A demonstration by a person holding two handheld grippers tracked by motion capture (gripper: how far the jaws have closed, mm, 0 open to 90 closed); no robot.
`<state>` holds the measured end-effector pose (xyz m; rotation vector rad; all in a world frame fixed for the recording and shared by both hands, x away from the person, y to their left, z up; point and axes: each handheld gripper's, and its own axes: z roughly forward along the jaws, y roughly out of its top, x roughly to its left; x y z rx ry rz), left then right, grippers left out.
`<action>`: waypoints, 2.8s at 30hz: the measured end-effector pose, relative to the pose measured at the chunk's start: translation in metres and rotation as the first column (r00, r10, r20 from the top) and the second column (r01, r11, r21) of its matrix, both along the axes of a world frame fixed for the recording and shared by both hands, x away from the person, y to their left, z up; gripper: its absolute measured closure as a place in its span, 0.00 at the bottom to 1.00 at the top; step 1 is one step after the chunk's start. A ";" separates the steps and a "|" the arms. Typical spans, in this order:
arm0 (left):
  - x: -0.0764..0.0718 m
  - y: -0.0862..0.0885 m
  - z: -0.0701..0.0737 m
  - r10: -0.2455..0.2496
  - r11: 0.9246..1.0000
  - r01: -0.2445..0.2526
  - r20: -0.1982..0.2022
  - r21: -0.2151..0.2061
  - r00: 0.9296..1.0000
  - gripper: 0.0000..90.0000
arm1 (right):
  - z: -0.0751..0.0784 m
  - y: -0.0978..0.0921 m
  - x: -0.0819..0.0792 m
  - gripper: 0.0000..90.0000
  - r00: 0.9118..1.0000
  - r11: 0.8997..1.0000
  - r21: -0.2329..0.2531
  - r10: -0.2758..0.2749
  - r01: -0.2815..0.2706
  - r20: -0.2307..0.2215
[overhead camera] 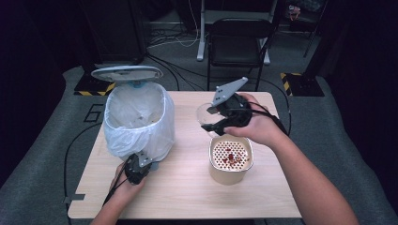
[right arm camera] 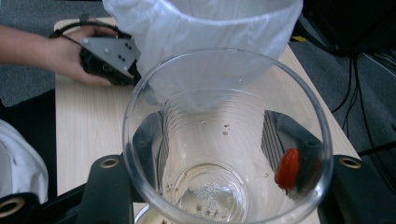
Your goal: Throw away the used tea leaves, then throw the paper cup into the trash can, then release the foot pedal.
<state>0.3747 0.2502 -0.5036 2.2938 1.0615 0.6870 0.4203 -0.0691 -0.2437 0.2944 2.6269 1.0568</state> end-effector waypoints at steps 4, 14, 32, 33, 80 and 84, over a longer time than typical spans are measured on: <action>0.000 -0.001 0.000 0.008 1.000 -0.008 -0.006 -0.022 1.000 1.00 | 0.006 0.023 0.004 0.46 0.999 0.999 0.024 0.030 -0.030 -0.011; -0.001 -0.001 -0.002 0.033 0.998 -0.033 -0.002 -0.058 0.999 1.00 | 0.012 0.094 0.030 0.46 0.997 0.992 0.111 0.064 -0.060 -0.034; 0.000 0.001 0.000 0.005 1.000 -0.005 -0.016 -0.017 1.000 1.00 | 0.009 0.150 0.050 0.45 0.999 0.984 0.179 0.007 -0.002 -0.032; 0.000 0.001 0.000 0.005 1.000 -0.005 -0.016 -0.019 1.000 1.00 | 0.008 0.153 0.051 0.45 1.000 0.984 0.177 0.003 0.002 -0.028; -0.012 0.037 0.020 0.003 0.941 -0.051 -0.143 -0.334 0.990 0.54 | -0.070 -0.004 -0.002 0.21 0.936 0.916 0.211 -0.351 0.342 0.007; -0.023 0.054 0.018 0.042 0.947 -0.092 -0.168 -0.308 0.985 0.48 | -0.085 -0.038 -0.022 0.21 0.927 0.900 0.237 -0.374 0.365 -0.006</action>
